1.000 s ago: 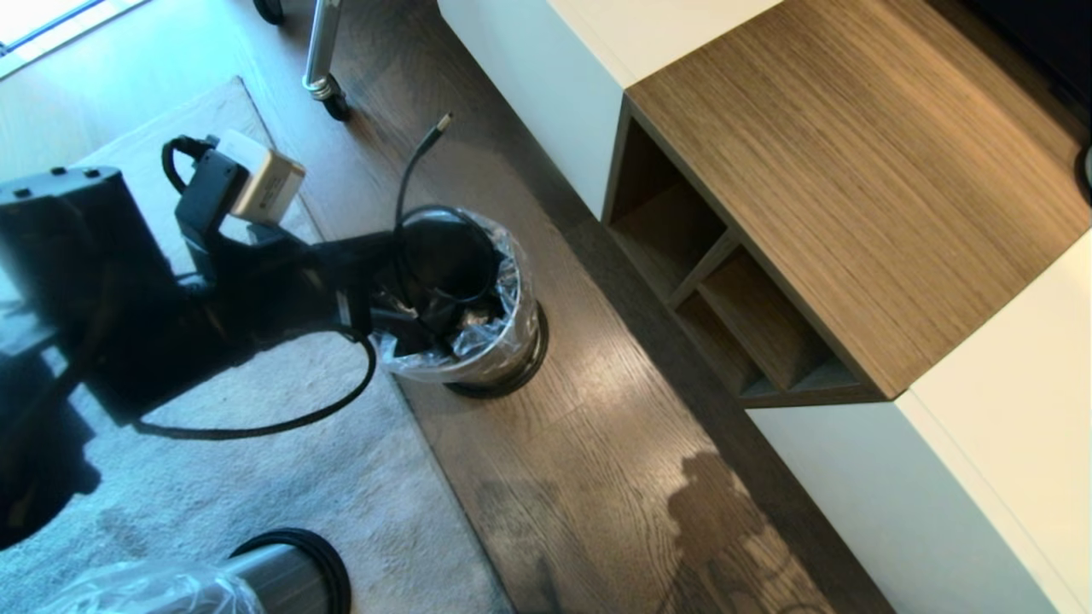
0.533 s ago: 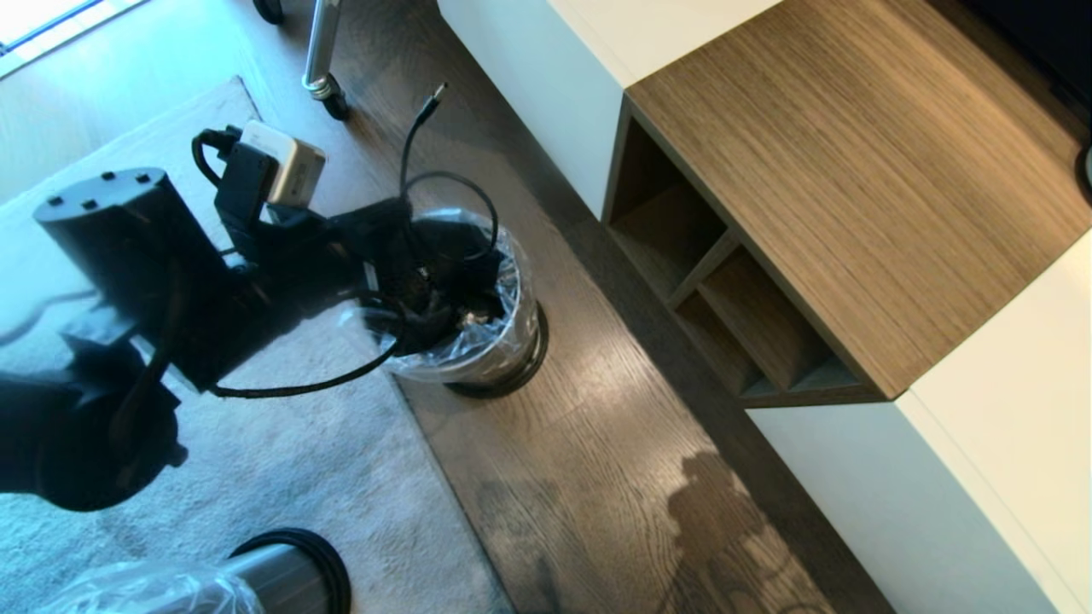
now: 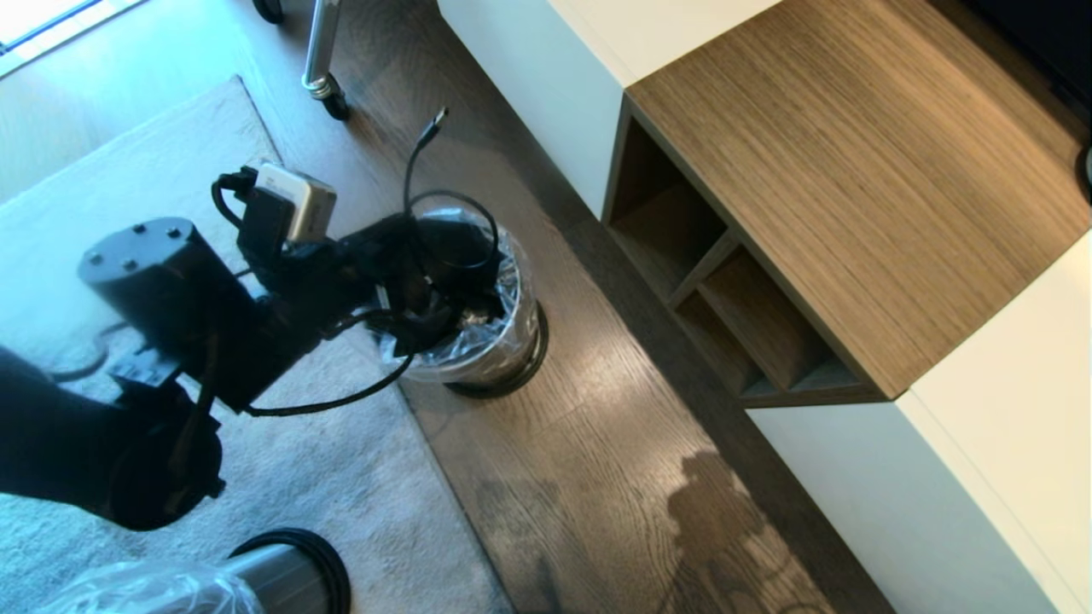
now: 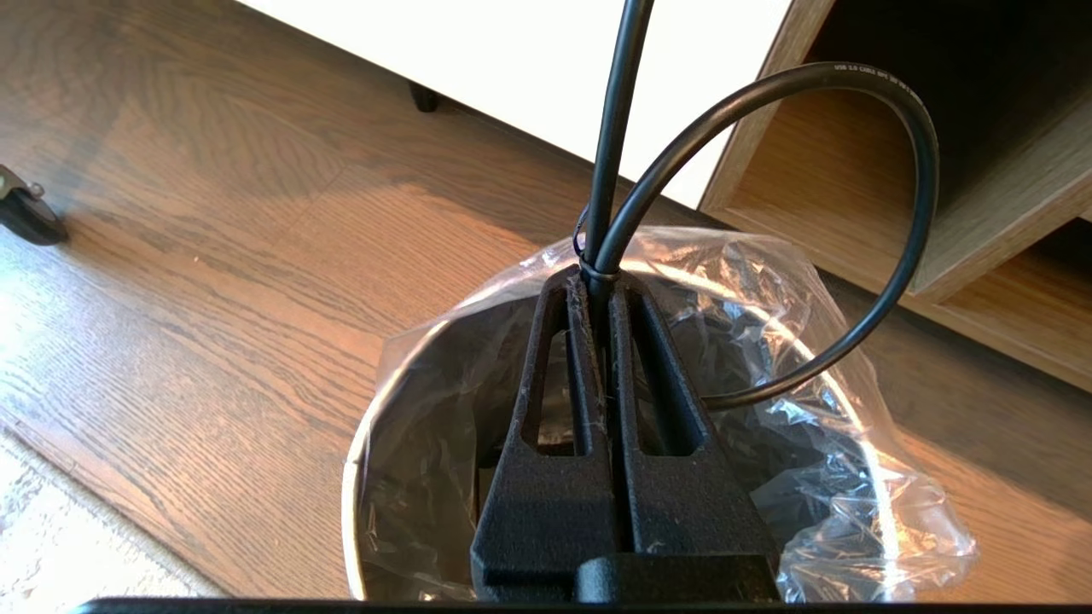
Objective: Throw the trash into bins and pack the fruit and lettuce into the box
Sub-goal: Throw it into the trash can on the right
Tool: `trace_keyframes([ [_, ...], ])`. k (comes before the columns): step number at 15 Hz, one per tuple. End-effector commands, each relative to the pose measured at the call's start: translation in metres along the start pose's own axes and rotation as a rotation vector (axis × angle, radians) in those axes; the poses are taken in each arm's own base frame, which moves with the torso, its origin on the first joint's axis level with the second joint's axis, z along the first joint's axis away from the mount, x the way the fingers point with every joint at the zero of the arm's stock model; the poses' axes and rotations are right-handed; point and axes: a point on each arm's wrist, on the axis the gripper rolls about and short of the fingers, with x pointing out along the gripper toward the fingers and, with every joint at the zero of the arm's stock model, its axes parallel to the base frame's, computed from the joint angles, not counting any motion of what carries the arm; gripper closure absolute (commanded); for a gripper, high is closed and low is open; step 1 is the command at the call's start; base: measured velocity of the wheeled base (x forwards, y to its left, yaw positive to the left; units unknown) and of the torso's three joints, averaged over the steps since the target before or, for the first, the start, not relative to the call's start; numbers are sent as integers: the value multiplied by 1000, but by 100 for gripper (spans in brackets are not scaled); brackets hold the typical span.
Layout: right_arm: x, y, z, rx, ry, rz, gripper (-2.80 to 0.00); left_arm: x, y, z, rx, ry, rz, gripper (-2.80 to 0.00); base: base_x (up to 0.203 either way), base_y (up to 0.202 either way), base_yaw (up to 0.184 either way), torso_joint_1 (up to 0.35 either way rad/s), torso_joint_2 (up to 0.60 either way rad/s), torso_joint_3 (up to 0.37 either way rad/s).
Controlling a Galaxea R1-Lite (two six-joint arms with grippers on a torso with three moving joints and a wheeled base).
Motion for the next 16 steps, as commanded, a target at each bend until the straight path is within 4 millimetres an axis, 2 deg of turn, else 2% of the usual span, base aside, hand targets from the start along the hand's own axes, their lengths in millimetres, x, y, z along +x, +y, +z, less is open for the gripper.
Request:
trace_keyframes([
  [1, 0, 0, 0, 1, 3, 1, 0, -1, -2, -8, -2, 16, -4, 0, 0, 0, 0, 0, 0, 0],
  [13, 0, 0, 0, 1, 1, -1, 0, -4, 0, -6, 6, 13, 6, 0, 0, 0, 0, 0, 0, 0],
  [14, 0, 0, 0, 1, 1, 0, 0, -6, 0, -7, 4, 21, 5, -280, 0, 0, 0, 0, 0, 0],
  [16, 0, 0, 0, 1, 1, 0, 0, -11, 0, -6, 5, 21, 7, -280, 0, 0, 0, 0, 0, 0],
])
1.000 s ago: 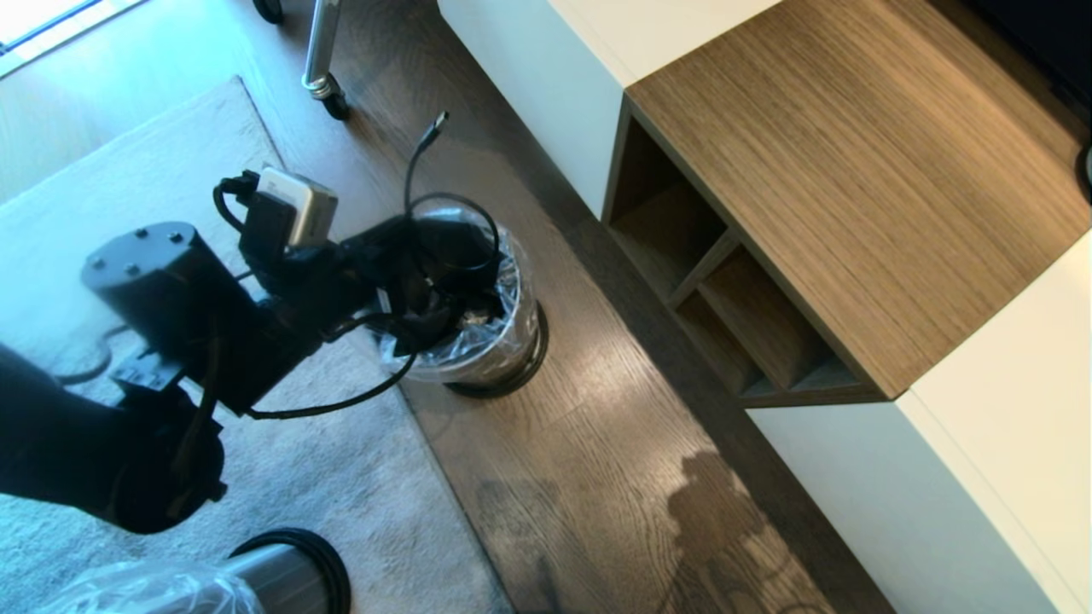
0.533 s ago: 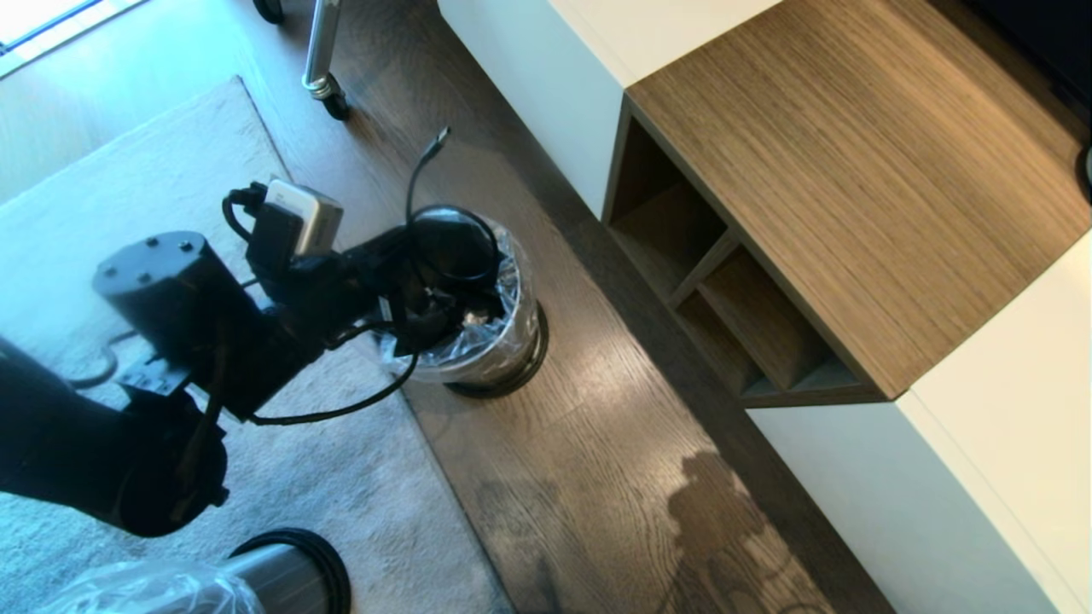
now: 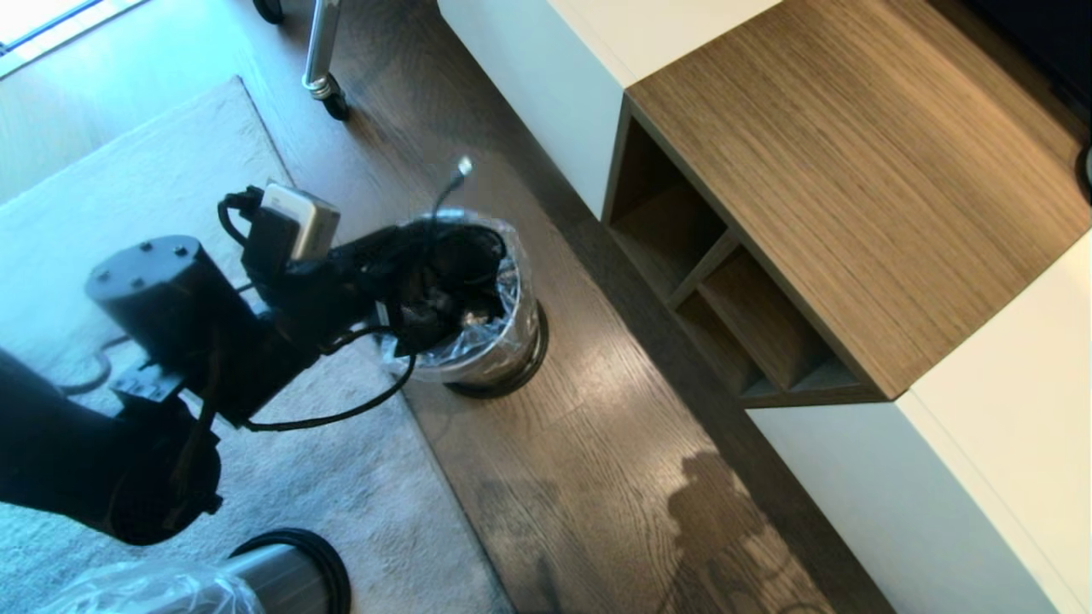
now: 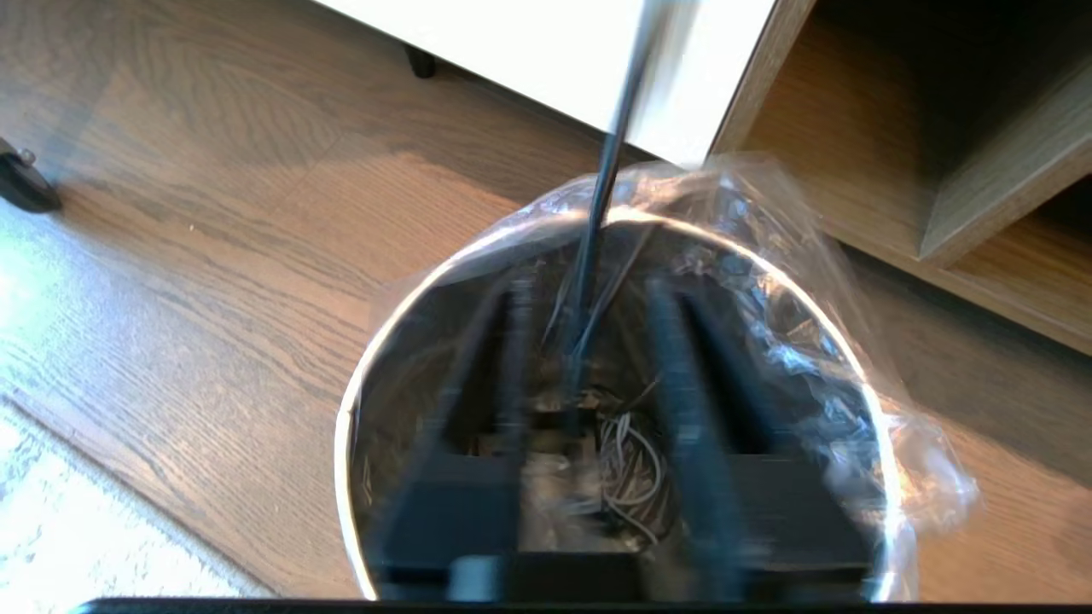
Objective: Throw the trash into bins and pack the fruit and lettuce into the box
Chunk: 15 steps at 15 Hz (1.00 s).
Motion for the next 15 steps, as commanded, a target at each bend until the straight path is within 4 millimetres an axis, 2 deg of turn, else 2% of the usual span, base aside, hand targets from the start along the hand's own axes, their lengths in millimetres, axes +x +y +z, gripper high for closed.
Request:
trace_keyframes([
  [1, 0, 0, 0, 0, 2, 0, 0, -6, 3, 5, 6, -16, 9, -280, 0, 0, 0, 0, 0, 0],
  [7, 0, 0, 0, 0, 3, 0, 0, -23, 3, 16, 8, -42, 21, -280, 0, 0, 0, 0, 0, 0],
  [11, 0, 0, 0, 0, 2, 0, 0, -46, 3, 35, 14, -80, 29, -280, 0, 0, 0, 0, 0, 0],
  [15, 0, 0, 0, 0, 1, 1, 0, -79, 1, 57, 17, -96, 38, -280, 0, 0, 0, 0, 0, 0],
])
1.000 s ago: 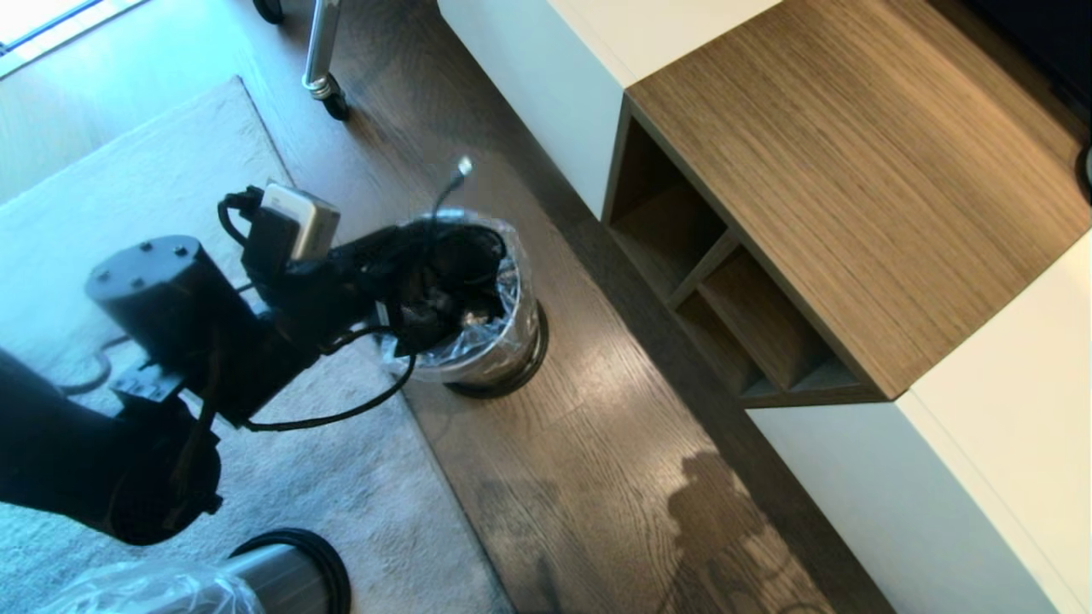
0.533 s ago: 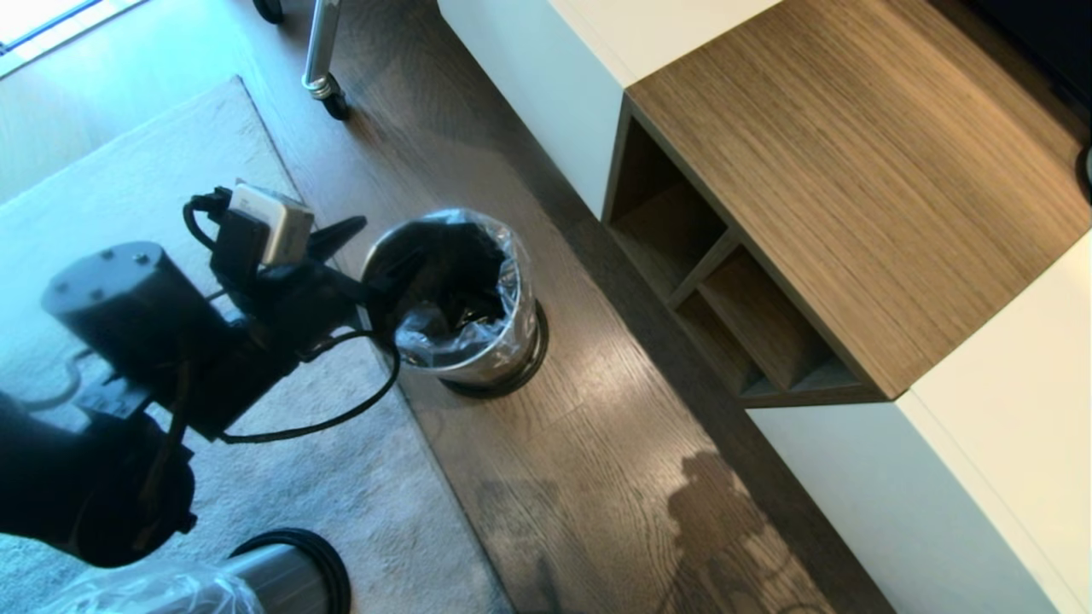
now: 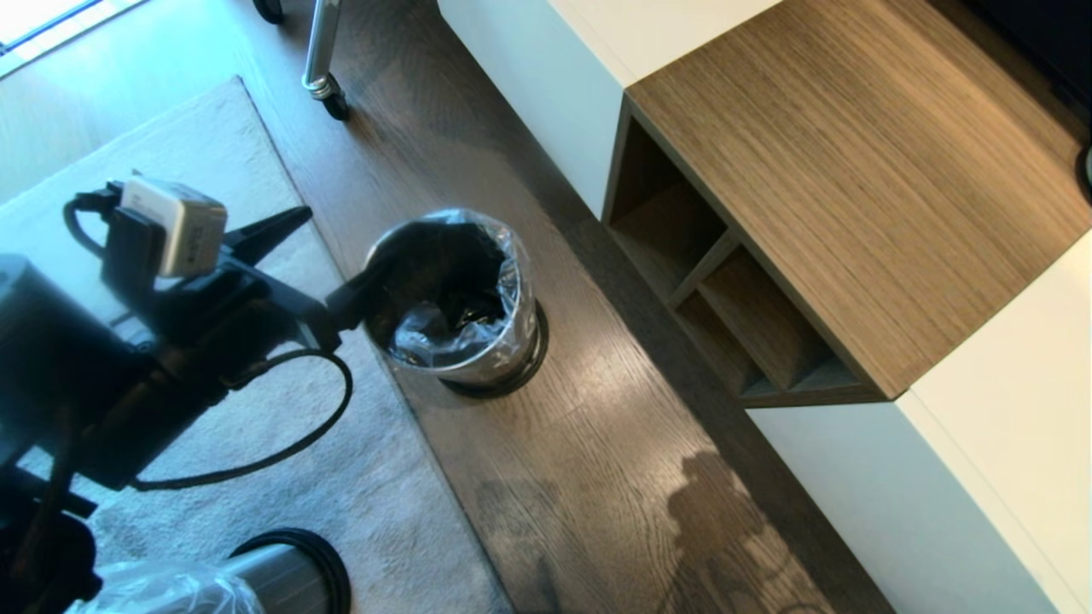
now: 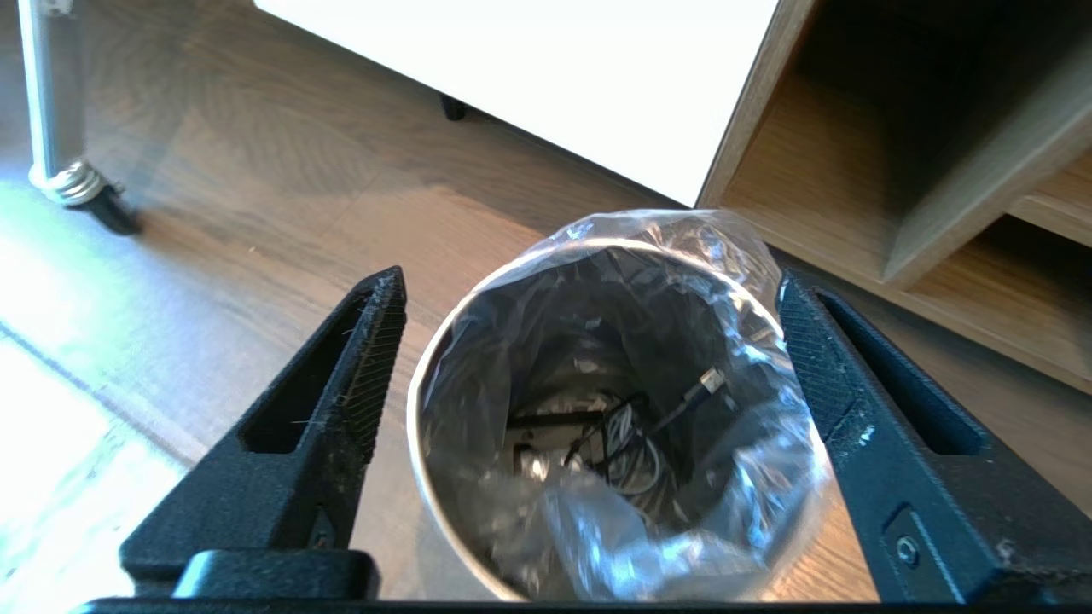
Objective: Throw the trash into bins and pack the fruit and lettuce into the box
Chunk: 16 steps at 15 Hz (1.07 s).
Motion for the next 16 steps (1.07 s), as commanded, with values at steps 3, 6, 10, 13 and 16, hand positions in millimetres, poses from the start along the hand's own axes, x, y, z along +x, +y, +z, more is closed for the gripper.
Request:
trace_keyframes([
  [3, 0, 0, 0, 0, 1, -1, 0, -48, -2, 33, 8, -28, 17, -280, 0, 0, 0, 0, 0, 0],
  [6, 0, 0, 0, 0, 1, -1, 0, -75, -5, 40, 2, -1, 14, -280, 0, 0, 0, 0, 0, 0],
  [10, 0, 0, 0, 0, 1, 0, 0, -100, -8, 46, -5, 35, 5, -280, 0, 0, 0, 0, 0, 0],
  [13, 0, 0, 0, 0, 1, 0, 0, -114, -10, 48, -8, 53, 1, -280, 0, 0, 0, 0, 0, 0],
  [16, 0, 0, 0, 1, 0, -1, 0, -127, -13, 48, -12, 61, -1, 0, 0, 0, 0, 0, 0, 0],
])
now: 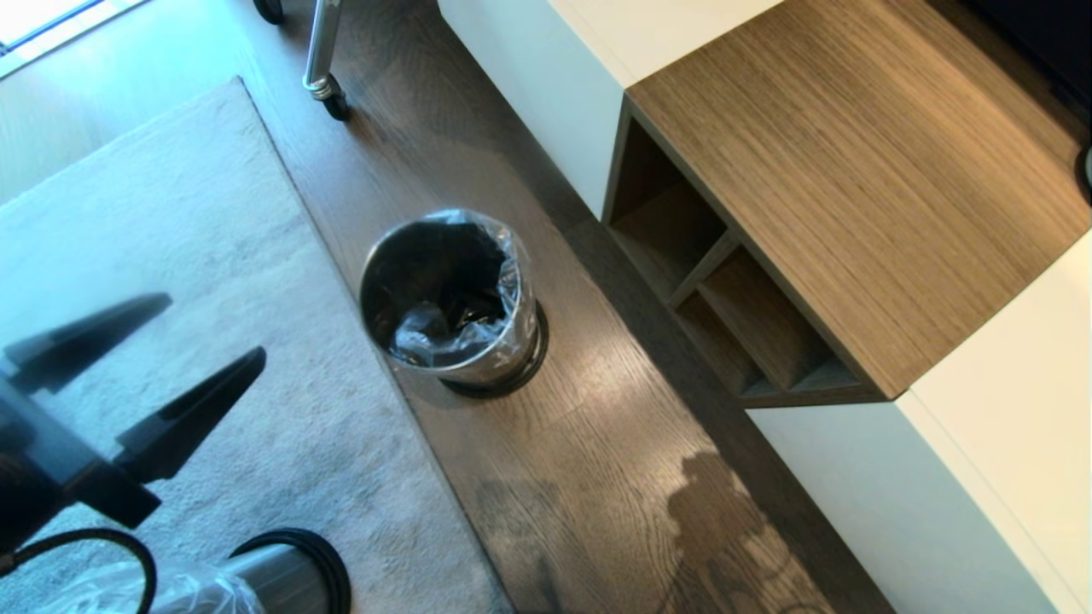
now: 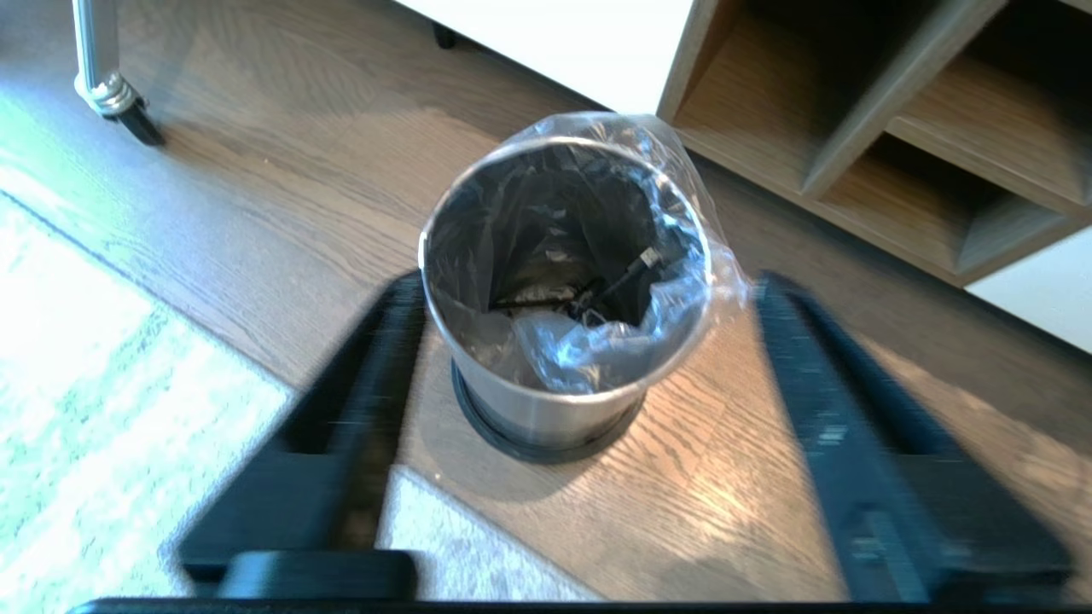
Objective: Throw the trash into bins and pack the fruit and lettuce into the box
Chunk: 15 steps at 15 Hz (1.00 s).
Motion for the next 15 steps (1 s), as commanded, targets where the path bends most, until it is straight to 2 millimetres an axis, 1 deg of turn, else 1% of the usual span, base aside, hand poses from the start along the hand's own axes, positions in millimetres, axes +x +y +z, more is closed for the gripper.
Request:
trace_keyframes([
  [1, 0, 0, 0, 0, 1, 0, 0, -15, -1, 6, 5, -36, 6, 0, 0, 0, 0, 0, 0, 0],
  [3, 0, 0, 0, 0, 2, 0, 0, -26, -3, 5, 2, -20, 6, 0, 0, 0, 0, 0, 0, 0],
  [6, 0, 0, 0, 0, 1, 0, 0, -50, -9, -3, -13, 74, 14, 0, 0, 0, 0, 0, 0, 0],
  [11, 0, 0, 0, 0, 1, 0, 0, -102, -21, -25, -55, 230, 27, 0, 0, 0, 0, 0, 0, 0],
  [13, 0, 0, 0, 0, 1, 0, 0, -123, -28, -40, -61, 270, 38, 0, 0, 0, 0, 0, 0, 0],
  [15, 0, 0, 0, 0, 1, 1, 0, -129, -35, -65, -70, 338, 39, 0, 0, 0, 0, 0, 0, 0],
])
